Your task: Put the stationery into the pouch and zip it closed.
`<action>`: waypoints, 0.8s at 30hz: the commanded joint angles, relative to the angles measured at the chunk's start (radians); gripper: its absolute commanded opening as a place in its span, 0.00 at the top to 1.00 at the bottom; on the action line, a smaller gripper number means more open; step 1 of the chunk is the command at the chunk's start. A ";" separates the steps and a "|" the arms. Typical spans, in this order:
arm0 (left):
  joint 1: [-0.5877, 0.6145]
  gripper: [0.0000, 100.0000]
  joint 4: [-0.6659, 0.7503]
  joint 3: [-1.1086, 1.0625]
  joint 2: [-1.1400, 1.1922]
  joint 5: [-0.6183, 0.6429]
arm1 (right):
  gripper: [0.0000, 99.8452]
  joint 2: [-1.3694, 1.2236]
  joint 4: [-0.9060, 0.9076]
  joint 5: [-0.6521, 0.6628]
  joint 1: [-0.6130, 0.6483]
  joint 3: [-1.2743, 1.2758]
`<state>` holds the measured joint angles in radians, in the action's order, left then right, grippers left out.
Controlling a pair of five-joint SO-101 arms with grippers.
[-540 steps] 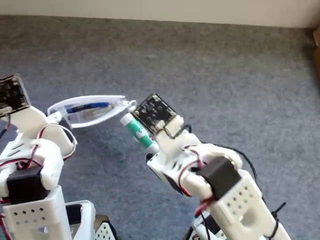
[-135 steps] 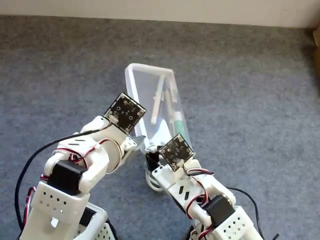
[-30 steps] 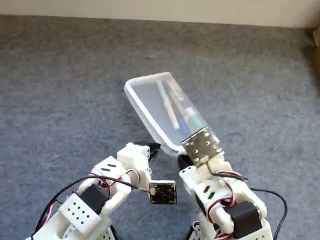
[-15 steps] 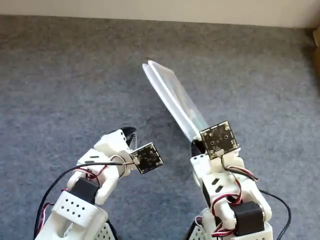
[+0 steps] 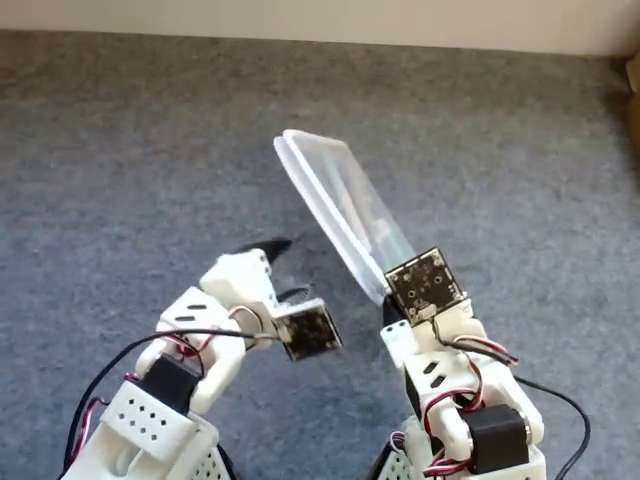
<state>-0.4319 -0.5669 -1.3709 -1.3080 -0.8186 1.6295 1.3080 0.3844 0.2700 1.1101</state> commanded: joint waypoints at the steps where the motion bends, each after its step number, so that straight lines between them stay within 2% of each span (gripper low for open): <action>1: -0.071 0.75 0.012 0.059 -0.008 -0.021 | 0.99 0.007 0.007 0.011 0.051 -0.056; 7: -0.122 0.75 0.038 0.051 -0.007 -0.035 | 0.99 0.007 0.065 0.011 0.148 -0.061; 10: -0.124 0.75 0.097 -0.001 -0.007 -0.124 | 0.99 0.008 0.102 0.011 0.189 -0.064; 16: -0.122 0.75 0.203 -0.110 -0.007 -0.173 | 0.99 0.008 0.111 0.017 0.199 -0.064; 24: -0.150 0.75 0.203 -0.120 -0.007 -0.203 | 0.99 0.008 0.140 0.018 0.200 -0.064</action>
<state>-0.5547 -0.3844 -1.4968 -1.3080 -1.0119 1.6280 1.4431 0.3936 0.4572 1.1101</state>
